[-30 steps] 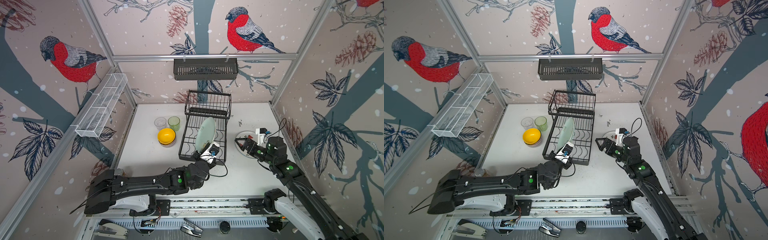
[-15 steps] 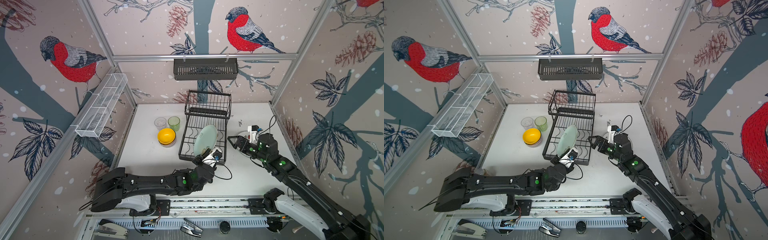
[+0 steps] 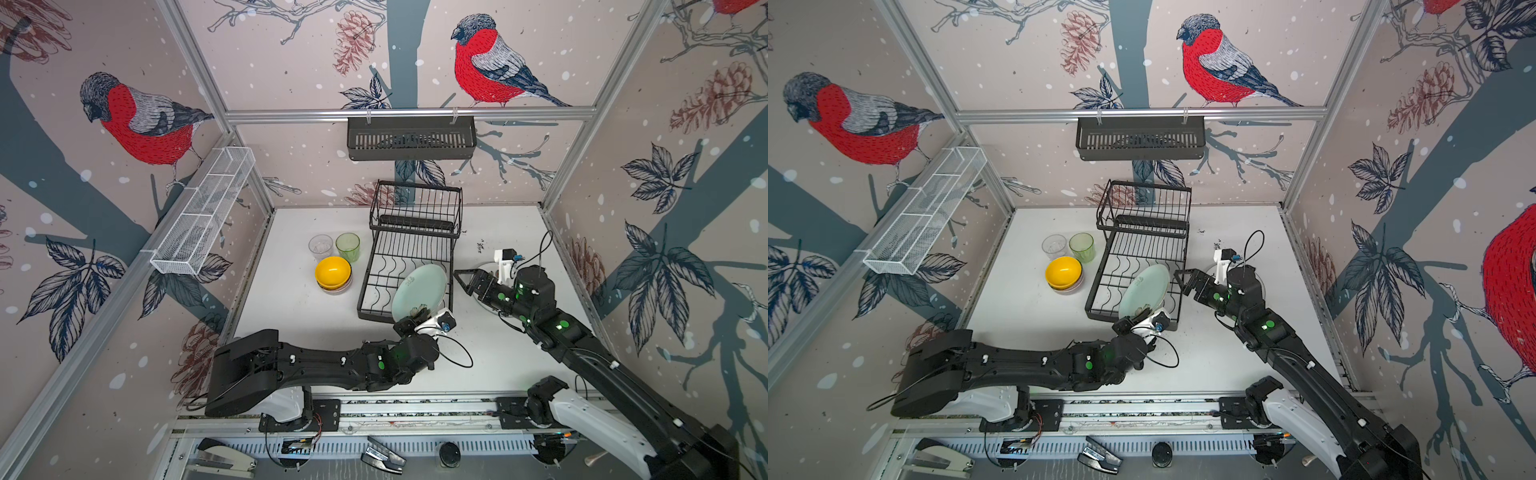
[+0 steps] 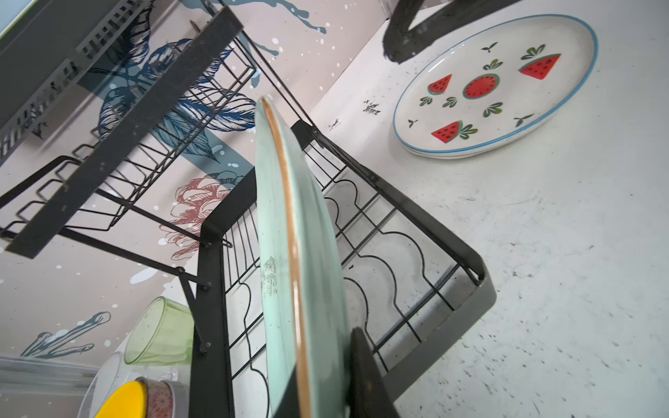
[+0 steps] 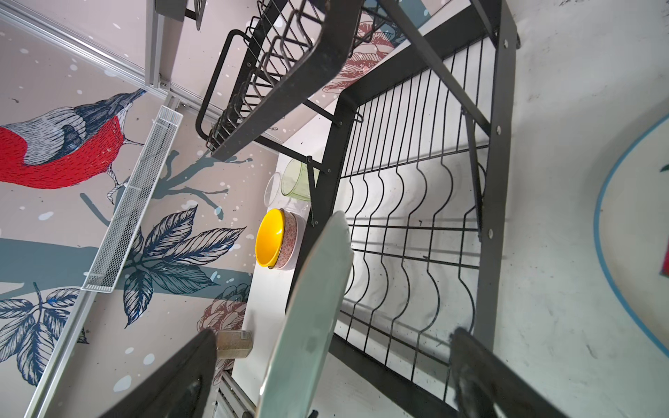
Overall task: Unload the mixed dishes from the dish rack
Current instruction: 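Close the right gripper on the green plate rim beside the left gripper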
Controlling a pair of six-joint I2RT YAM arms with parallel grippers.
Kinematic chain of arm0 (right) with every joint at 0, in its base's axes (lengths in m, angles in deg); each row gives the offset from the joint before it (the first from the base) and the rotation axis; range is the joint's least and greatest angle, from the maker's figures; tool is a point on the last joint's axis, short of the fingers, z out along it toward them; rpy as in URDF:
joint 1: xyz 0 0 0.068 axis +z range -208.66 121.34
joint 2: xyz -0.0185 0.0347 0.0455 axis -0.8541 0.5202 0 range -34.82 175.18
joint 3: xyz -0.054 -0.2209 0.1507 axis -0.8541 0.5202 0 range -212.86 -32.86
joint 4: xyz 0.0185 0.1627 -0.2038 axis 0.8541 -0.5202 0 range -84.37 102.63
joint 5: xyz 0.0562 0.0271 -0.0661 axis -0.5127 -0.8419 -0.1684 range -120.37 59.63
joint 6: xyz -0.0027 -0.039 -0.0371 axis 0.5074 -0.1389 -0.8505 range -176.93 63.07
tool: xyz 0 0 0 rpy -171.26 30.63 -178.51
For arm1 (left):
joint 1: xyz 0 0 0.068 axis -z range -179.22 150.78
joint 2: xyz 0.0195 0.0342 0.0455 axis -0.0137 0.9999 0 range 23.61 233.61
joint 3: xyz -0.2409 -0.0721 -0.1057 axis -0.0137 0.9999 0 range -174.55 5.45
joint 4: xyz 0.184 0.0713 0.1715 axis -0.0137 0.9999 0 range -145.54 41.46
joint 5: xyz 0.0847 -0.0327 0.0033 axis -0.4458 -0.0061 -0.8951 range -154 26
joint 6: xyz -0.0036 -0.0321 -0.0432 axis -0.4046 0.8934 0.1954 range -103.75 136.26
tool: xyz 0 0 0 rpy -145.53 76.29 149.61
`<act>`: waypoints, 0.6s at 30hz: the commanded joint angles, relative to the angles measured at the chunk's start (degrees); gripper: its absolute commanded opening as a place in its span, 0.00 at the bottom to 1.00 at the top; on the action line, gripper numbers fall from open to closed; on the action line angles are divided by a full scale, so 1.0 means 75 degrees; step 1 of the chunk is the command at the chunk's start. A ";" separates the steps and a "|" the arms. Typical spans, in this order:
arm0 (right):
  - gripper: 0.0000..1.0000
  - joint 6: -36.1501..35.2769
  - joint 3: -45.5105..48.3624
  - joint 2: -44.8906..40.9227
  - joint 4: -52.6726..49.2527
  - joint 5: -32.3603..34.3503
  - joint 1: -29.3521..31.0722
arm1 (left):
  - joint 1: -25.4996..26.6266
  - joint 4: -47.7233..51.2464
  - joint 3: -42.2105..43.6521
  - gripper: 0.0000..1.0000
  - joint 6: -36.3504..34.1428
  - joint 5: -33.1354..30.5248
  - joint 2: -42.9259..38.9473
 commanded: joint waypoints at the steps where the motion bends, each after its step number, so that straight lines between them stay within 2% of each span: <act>1: 1.00 0.0213 0.0125 0.0000 0.0609 -0.0230 0.0016 | 0.0000 -0.1294 -0.0135 0.00 -0.0308 0.0244 0.0055; 8: 0.99 0.0105 -0.0015 0.0191 0.0587 -0.0407 0.0028 | -0.0007 -0.1990 -0.0098 0.00 -0.1047 0.0177 0.0414; 18: 0.85 -0.0089 -0.0090 0.0412 0.0346 -0.0556 0.0022 | 0.0000 -0.3560 0.0445 0.00 -0.1784 -0.0027 0.0191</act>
